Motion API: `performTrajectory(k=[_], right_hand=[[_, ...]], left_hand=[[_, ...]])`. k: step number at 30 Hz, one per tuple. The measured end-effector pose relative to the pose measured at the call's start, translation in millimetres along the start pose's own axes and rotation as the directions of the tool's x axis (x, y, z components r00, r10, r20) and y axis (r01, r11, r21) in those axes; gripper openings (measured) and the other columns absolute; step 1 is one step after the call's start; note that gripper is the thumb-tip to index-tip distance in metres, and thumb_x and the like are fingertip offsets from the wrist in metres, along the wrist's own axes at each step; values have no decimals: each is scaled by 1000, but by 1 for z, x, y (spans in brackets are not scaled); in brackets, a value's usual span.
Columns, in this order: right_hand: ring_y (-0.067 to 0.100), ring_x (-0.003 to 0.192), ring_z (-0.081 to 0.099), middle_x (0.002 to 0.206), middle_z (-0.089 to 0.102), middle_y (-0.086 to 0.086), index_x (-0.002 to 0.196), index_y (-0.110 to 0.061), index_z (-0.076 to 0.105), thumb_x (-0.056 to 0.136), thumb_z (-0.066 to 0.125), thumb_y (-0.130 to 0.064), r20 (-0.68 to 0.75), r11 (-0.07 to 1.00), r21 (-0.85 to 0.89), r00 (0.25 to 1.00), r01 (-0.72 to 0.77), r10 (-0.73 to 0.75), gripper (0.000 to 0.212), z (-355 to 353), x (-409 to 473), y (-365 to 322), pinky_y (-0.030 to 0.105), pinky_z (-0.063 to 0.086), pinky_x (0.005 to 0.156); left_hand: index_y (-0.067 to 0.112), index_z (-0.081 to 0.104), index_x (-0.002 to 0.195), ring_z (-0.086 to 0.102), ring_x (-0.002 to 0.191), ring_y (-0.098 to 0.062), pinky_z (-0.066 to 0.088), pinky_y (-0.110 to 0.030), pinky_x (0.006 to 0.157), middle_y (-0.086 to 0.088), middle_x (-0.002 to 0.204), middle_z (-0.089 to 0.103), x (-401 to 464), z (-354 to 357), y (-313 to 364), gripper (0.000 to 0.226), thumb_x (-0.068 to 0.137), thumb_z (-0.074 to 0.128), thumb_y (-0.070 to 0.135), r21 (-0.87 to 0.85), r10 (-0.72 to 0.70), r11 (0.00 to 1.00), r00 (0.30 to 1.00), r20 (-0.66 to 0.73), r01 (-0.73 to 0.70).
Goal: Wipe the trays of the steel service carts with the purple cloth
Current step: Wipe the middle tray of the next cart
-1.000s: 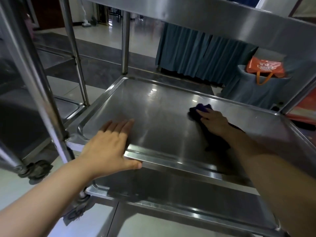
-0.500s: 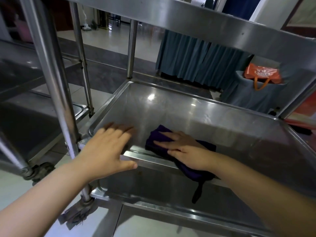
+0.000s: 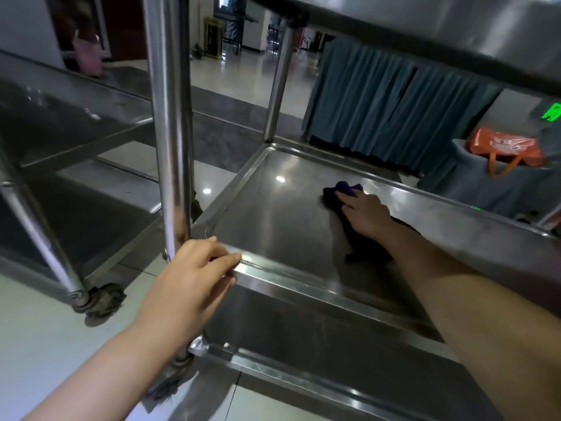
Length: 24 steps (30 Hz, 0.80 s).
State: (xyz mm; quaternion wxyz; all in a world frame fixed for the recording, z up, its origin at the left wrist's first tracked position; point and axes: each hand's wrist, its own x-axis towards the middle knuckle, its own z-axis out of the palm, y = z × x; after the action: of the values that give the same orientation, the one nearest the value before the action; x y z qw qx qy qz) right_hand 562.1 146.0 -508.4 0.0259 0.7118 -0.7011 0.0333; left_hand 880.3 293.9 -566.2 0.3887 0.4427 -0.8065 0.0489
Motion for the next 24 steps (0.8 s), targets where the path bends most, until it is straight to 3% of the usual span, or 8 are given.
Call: performTrajectory(k=[3, 7, 9, 12, 14, 17, 20, 24], right_hand=[[30, 138, 29, 158, 25, 0, 149, -34, 29, 104, 35, -25, 26, 972, 54, 973, 228, -230, 46, 0, -20, -37, 36, 31, 104], [23, 142, 16, 160, 16, -4, 149, -40, 23, 104, 36, -27, 121, 871, 103, 863, 480, -490, 49, -5, -66, -92, 34, 16, 112], [15, 144, 8, 161, 11, -8, 146, -48, 19, 104, 35, -28, 174, 824, 177, 807, 538, -564, 49, -10, -84, -107, 33, 5, 115], [12, 144, 8, 159, 15, -12, 137, -55, 17, 104, 37, -27, 166, 771, 295, 765, 564, -622, 47, -13, -93, -113, 33, 2, 115], [13, 143, 13, 159, 19, -9, 137, -54, 20, 104, 39, -25, 147, 764, 328, 768, 556, -623, 47, -12, -84, -110, 33, 6, 116], [22, 140, 27, 155, 32, 2, 144, -34, 36, 99, 40, -26, 69, 774, 332, 804, 540, -591, 45, -1, -40, -99, 31, 15, 115], [31, 136, 38, 152, 38, 9, 141, -27, 46, 96, 42, -30, 35, 860, 302, 896, 412, -442, 46, 10, 15, -82, 42, 25, 114], [31, 135, 37, 151, 37, 9, 144, -28, 43, 102, 41, -20, 12, 959, 206, 979, 195, -201, 43, 9, 66, -67, 38, 28, 111]], left_hand=[[9, 71, 103, 54, 93, -22, 32, -12, 94, -2, 93, 61, -3, 5, -4, 32, 85, 52, 28, -9, -17, 1000, 1000, -26, 17], [10, 71, 96, 53, 92, -19, 22, -5, 101, 0, 91, 62, -4, 6, -6, 28, 84, 53, 28, -34, -22, 999, 996, -81, 19], [11, 70, 95, 55, 95, -19, 33, -12, 99, 2, 94, 60, -8, 9, -7, 26, 84, 54, 29, -25, -9, 1000, 995, -98, 6], [12, 69, 94, 58, 98, -19, 51, -32, 80, 4, 97, 61, -13, 11, -7, 21, 83, 60, 27, -38, -45, 998, 991, -124, 41], [12, 70, 93, 57, 98, -17, 53, -34, 75, 3, 95, 62, -13, 12, -5, 16, 80, 69, 21, -69, -87, 995, 985, -151, 77], [13, 70, 95, 59, 97, -17, 52, -33, 76, 5, 96, 63, -13, 10, -3, 24, 83, 57, 29, -87, -101, 992, 986, -131, 90], [13, 72, 98, 60, 98, -18, 55, -37, 73, 4, 97, 64, -13, 6, -4, 29, 86, 50, 28, -103, -91, 991, 991, -98, 81], [14, 72, 100, 60, 100, -18, 54, -37, 75, 5, 98, 65, -13, 7, -9, 21, 85, 58, 16, -128, -70, 990, 990, -122, 55]])
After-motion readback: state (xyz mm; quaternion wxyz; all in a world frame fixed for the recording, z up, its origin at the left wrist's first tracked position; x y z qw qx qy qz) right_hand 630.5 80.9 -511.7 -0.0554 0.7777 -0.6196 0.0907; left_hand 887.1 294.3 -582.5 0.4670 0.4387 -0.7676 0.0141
